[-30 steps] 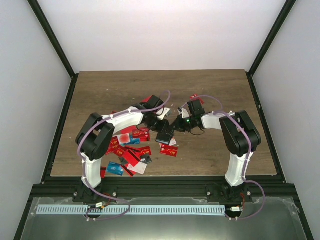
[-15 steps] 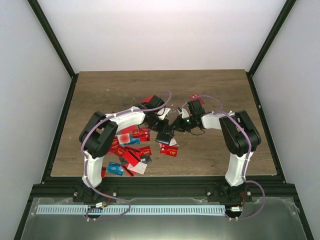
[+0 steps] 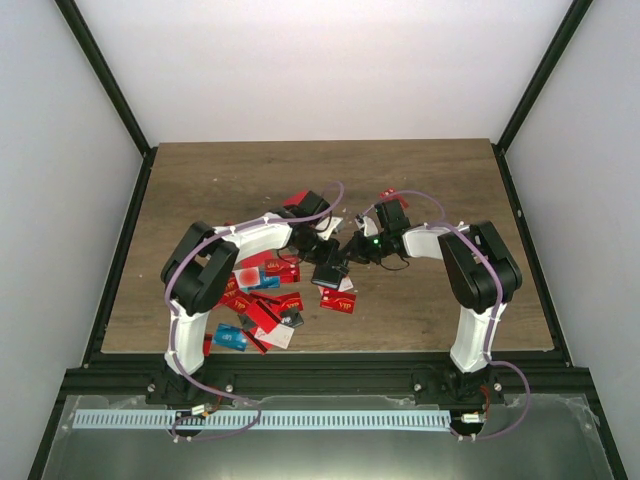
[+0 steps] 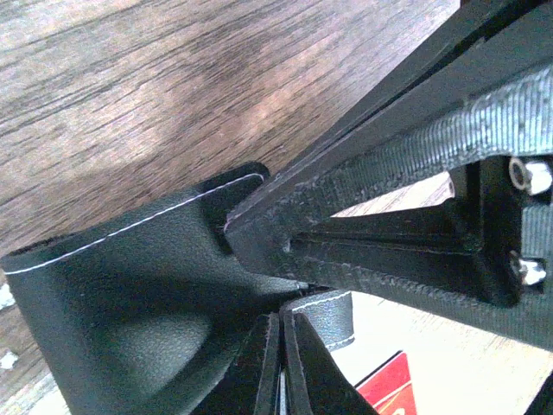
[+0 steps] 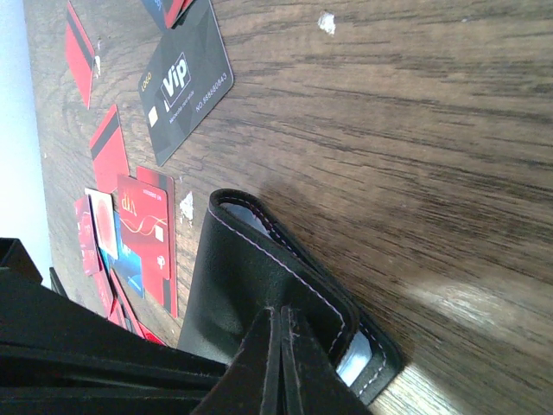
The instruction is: Put the credit cards into the card holder
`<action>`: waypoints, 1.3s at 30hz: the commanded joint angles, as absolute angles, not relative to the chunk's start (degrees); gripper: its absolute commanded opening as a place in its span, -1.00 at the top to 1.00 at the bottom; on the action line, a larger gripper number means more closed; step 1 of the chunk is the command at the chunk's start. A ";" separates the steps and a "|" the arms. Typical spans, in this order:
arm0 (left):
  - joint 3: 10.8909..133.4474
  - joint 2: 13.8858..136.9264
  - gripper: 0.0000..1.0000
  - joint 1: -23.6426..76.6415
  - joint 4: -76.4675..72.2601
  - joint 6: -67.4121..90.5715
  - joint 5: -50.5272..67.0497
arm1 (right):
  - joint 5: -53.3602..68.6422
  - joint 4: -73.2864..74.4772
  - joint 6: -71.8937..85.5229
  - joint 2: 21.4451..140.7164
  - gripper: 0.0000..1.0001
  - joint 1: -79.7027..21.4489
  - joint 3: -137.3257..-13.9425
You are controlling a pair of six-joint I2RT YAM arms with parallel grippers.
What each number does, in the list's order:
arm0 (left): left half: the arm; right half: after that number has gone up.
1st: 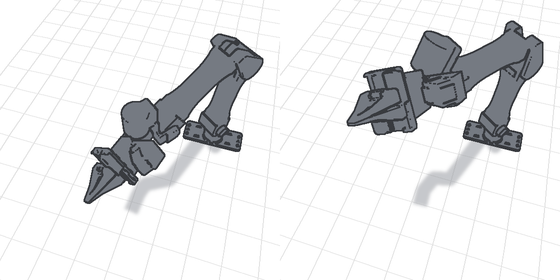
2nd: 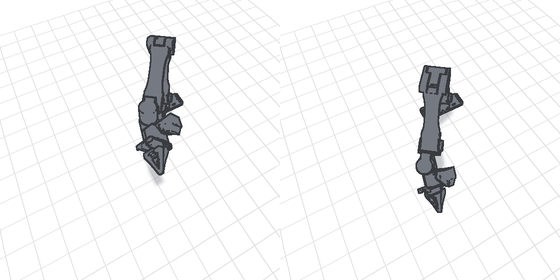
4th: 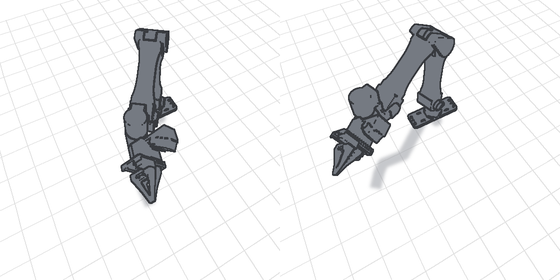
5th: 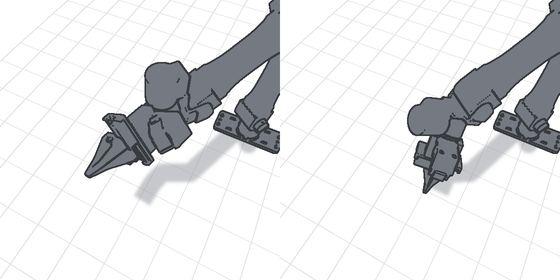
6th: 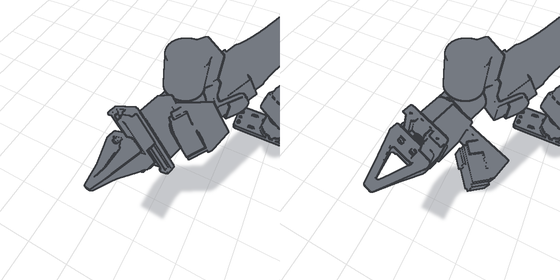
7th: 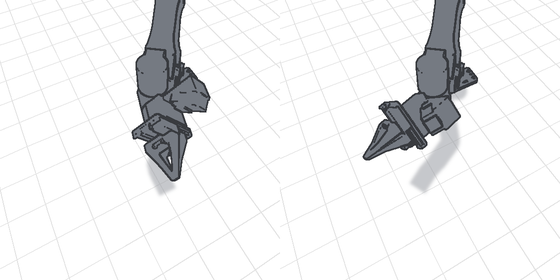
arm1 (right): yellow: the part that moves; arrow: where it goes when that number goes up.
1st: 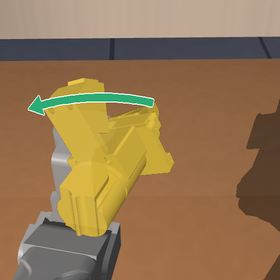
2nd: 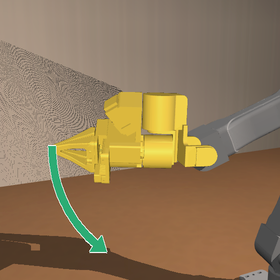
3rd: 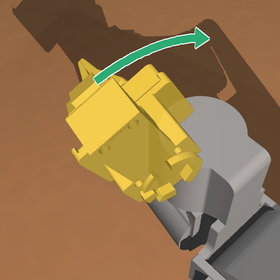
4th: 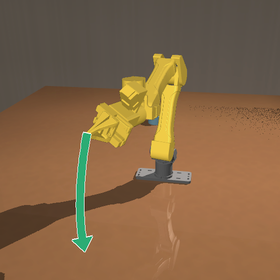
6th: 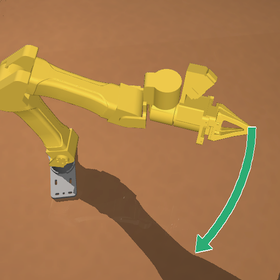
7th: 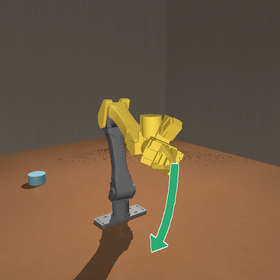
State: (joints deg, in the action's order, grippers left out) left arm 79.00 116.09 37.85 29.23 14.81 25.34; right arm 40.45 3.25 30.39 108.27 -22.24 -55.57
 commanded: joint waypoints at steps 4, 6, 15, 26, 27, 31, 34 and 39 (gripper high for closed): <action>80.25 116.78 0.92 37.88 29.39 14.85 27.21 | 38.76 4.77 29.19 110.75 0.99 -22.71 -55.90; 80.23 116.56 0.92 37.88 29.38 15.06 27.56 | 38.78 4.75 29.20 110.81 0.99 -22.68 -55.92; 80.34 116.76 0.47 37.87 29.48 15.48 28.17 | 38.93 4.49 29.25 111.01 0.99 -22.73 -55.99; 79.80 116.93 0.60 38.03 29.24 15.99 28.24 | 39.09 4.41 29.10 111.02 0.99 -22.68 -55.90; 79.88 116.98 0.65 38.04 29.23 16.07 28.41 | 39.12 4.40 29.02 111.04 0.99 -22.74 -55.87; 79.96 117.22 0.75 38.23 29.40 16.24 28.41 | 39.19 4.41 28.92 111.12 0.99 -22.68 -55.90; 79.89 117.29 0.83 38.32 29.52 16.34 28.35 | 39.29 4.37 28.97 111.10 0.99 -22.70 -55.90; 80.12 116.13 0.92 38.41 30.36 16.46 25.78 | 39.33 4.38 28.88 111.26 0.99 -22.68 -55.90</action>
